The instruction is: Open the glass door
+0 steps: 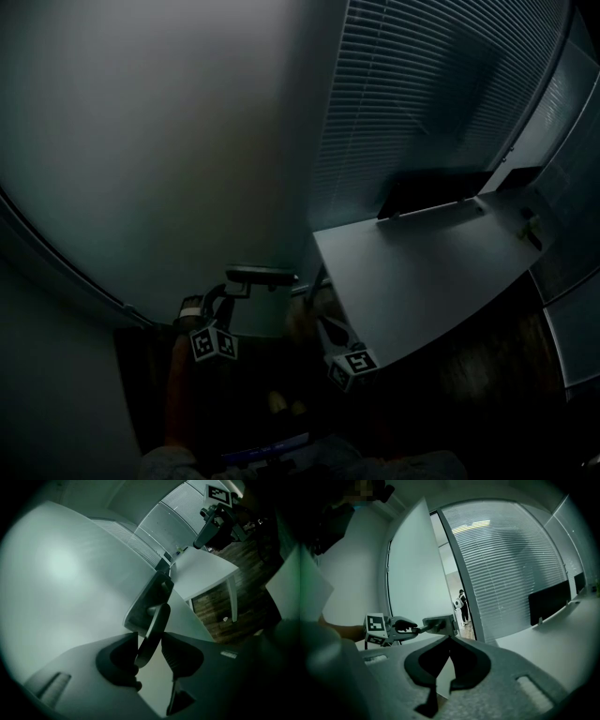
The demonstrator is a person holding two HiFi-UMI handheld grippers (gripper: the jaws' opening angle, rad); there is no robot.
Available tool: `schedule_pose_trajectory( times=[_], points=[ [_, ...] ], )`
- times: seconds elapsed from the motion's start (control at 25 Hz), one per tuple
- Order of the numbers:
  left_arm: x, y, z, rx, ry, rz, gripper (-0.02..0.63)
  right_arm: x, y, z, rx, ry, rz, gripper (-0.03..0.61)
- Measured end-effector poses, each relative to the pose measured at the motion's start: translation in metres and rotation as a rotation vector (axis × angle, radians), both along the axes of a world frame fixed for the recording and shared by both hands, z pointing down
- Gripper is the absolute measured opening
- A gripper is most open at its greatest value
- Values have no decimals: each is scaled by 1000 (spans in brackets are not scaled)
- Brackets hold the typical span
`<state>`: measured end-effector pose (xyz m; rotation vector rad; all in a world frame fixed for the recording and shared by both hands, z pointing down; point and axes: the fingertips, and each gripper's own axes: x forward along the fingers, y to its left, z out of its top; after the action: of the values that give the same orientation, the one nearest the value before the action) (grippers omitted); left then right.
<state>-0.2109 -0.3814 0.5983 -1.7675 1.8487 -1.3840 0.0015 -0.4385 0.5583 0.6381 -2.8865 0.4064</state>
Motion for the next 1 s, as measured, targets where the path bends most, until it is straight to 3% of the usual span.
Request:
schedule_pose_trajectory(
  times=[0.56,1.0],
  points=[
    [12,27,-3,19,-9,-22,161,28,19,-1,19,14,-39,2],
    [23,53,-3,12,-28,75,155,30,70,-5,7,-1,113,2]
  ],
)
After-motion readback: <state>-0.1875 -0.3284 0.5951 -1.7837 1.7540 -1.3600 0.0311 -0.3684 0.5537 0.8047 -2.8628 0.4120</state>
